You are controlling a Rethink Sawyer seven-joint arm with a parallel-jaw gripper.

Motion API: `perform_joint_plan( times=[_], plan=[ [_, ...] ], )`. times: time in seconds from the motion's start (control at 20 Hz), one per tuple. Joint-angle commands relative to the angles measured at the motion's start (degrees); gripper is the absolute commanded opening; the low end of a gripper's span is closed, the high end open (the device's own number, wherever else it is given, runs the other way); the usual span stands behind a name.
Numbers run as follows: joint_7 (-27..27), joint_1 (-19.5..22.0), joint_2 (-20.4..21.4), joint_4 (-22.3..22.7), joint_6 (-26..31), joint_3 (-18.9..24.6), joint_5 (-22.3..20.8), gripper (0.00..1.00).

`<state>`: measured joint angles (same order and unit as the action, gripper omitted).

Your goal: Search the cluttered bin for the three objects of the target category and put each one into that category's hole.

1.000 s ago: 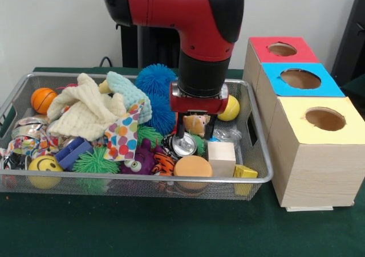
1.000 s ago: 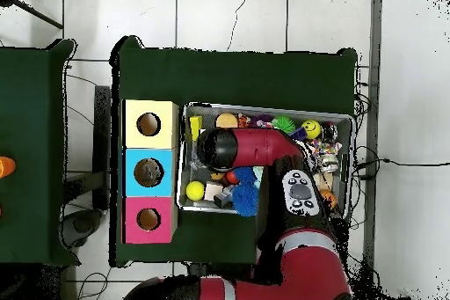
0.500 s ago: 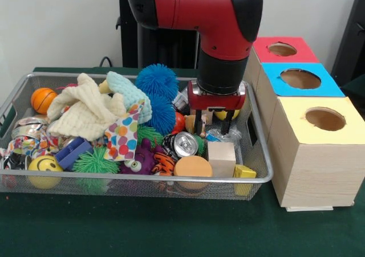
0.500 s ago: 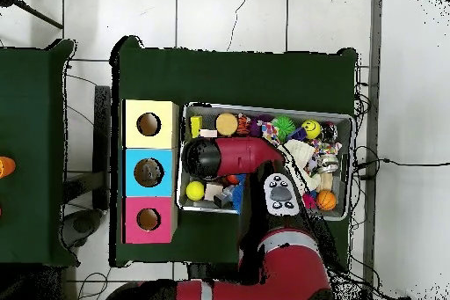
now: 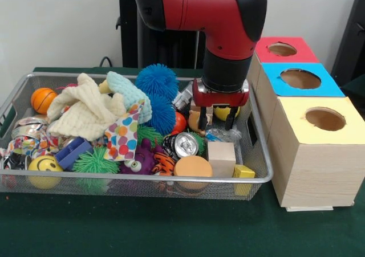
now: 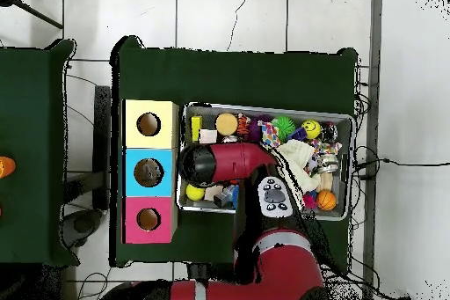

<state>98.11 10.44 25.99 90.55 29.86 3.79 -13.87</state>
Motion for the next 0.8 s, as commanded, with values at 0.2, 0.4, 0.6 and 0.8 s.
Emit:
perform_joint_plan(
  times=[0.2,0.4,0.6,0.8],
  plan=[
    [6.22,1.43,-6.11,1.2,-5.45,2.55,-0.38,1.0],
    [5.78,1.96,-7.42,0.7,-6.47,2.3,-0.61,1.0],
    [4.93,2.73,-10.78,-1.61,-8.81,2.25,-1.29,1.0],
    [4.48,3.39,-13.6,-3.53,-10.06,2.76,-1.36,1.0]
  ],
)
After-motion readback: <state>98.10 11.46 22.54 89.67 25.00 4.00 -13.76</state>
